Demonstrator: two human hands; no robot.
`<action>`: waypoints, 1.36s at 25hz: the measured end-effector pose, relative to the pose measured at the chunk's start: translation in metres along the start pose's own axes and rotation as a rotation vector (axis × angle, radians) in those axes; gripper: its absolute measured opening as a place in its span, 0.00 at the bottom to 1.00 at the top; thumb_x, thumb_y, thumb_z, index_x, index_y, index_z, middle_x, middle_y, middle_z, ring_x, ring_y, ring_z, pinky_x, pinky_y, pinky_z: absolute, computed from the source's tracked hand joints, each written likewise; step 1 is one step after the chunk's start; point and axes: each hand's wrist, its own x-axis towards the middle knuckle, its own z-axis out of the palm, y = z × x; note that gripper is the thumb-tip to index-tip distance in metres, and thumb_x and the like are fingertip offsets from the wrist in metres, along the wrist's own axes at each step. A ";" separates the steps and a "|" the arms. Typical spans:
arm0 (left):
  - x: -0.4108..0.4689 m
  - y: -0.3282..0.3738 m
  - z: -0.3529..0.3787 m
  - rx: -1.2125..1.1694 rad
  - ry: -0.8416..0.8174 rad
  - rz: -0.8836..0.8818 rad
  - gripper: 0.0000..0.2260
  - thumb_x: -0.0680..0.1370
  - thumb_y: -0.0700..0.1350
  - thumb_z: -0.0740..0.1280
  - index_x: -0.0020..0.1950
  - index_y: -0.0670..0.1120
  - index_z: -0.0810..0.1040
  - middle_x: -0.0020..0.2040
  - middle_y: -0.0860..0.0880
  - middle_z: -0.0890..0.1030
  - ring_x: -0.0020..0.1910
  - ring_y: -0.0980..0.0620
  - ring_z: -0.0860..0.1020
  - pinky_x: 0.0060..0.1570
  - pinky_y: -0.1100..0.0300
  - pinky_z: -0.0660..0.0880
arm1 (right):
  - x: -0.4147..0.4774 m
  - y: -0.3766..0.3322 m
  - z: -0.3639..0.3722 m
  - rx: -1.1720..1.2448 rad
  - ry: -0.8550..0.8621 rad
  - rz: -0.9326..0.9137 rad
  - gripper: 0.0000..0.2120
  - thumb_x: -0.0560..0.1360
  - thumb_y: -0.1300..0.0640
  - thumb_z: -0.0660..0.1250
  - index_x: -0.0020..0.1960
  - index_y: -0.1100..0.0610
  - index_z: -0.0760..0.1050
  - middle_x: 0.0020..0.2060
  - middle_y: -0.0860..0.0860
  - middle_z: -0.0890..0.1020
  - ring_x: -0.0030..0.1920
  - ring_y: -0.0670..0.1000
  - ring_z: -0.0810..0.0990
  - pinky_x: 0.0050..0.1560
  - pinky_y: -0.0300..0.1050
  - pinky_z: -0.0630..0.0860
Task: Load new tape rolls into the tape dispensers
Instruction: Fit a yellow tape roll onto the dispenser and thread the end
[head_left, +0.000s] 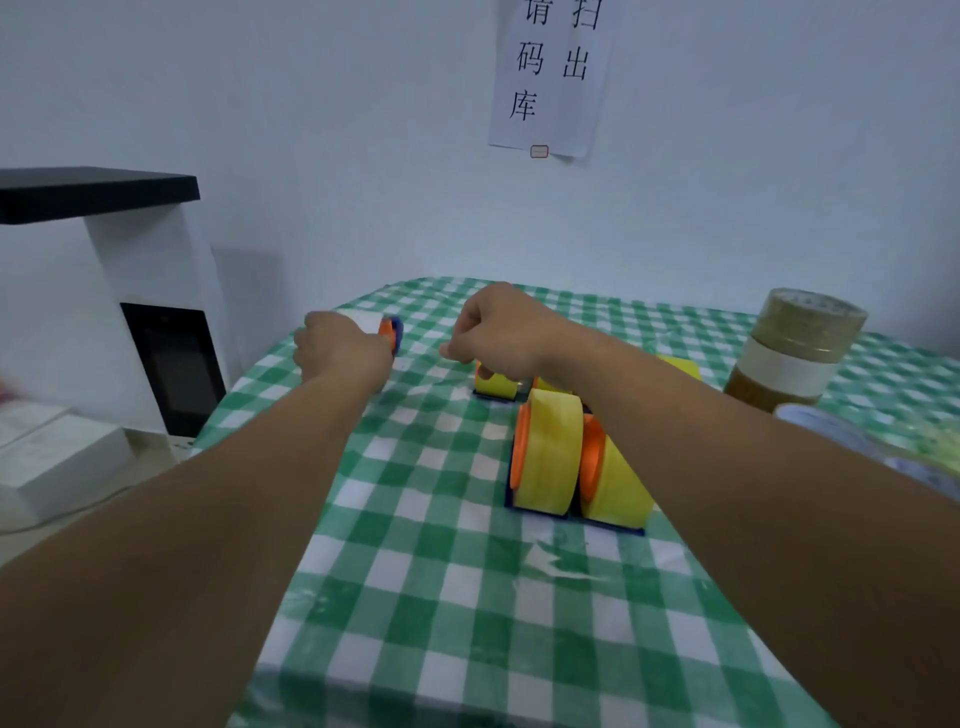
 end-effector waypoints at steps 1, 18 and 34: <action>-0.006 0.008 -0.007 -0.085 0.009 0.026 0.32 0.74 0.50 0.75 0.70 0.38 0.65 0.68 0.39 0.70 0.65 0.38 0.73 0.60 0.46 0.76 | -0.004 -0.002 -0.004 0.016 0.008 0.009 0.09 0.79 0.56 0.70 0.46 0.61 0.74 0.39 0.60 0.77 0.36 0.55 0.73 0.27 0.41 0.68; -0.201 0.117 -0.033 -0.870 -0.578 0.266 0.10 0.72 0.39 0.75 0.52 0.40 0.79 0.43 0.45 0.82 0.42 0.47 0.79 0.39 0.58 0.72 | -0.125 0.020 -0.095 0.310 0.528 0.120 0.09 0.78 0.60 0.65 0.54 0.65 0.78 0.42 0.61 0.83 0.34 0.55 0.83 0.30 0.46 0.82; -0.252 0.072 0.024 -0.971 -1.153 0.181 0.15 0.81 0.40 0.60 0.63 0.34 0.77 0.44 0.40 0.84 0.42 0.45 0.83 0.52 0.48 0.80 | -0.181 0.114 -0.054 0.595 0.627 0.054 0.12 0.80 0.70 0.56 0.53 0.67 0.78 0.28 0.47 0.76 0.25 0.43 0.72 0.32 0.42 0.74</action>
